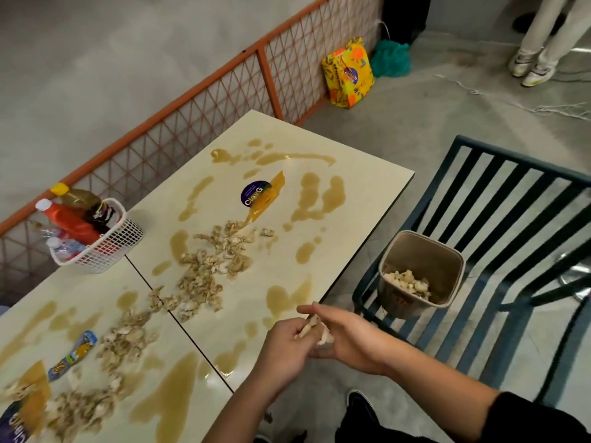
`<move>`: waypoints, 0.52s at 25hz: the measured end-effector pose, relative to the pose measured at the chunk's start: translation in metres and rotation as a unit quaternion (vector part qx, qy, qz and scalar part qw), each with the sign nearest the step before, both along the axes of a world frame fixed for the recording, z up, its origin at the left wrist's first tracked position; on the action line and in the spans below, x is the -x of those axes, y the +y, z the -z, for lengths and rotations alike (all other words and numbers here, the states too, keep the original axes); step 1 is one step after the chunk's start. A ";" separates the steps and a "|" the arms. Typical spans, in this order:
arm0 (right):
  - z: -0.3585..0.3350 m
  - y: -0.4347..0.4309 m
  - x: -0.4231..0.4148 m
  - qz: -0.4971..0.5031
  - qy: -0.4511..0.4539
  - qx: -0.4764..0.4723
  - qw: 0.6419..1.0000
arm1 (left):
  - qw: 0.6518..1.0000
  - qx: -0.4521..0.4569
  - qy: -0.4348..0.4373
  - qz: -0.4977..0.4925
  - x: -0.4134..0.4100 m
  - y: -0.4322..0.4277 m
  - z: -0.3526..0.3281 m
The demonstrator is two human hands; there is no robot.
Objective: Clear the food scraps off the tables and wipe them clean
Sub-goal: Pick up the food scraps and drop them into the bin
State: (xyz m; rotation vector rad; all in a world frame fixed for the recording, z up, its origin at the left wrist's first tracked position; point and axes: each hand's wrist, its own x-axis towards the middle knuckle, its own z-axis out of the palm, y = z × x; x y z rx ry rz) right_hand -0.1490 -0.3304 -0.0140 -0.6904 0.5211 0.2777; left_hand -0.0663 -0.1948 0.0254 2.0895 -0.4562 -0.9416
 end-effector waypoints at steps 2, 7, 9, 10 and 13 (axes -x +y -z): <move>-0.004 0.013 -0.005 -0.002 -0.030 0.070 0.997 | 0.998 -0.031 -0.045 0.016 -0.003 -0.002 0.004; 0.006 0.014 -0.013 0.129 0.066 0.094 0.985 | 0.996 -0.005 -0.075 -0.054 0.000 -0.001 -0.004; 0.011 0.005 -0.013 0.163 0.119 0.057 0.978 | 0.994 0.019 -0.027 -0.108 -0.004 0.004 -0.006; 0.013 0.000 -0.012 0.173 0.133 0.028 0.976 | 0.988 0.043 0.028 -0.142 -0.007 0.007 -0.006; 0.016 -0.017 -0.010 0.217 0.137 -0.063 0.964 | 0.944 0.151 0.177 -0.236 -0.010 0.014 -0.006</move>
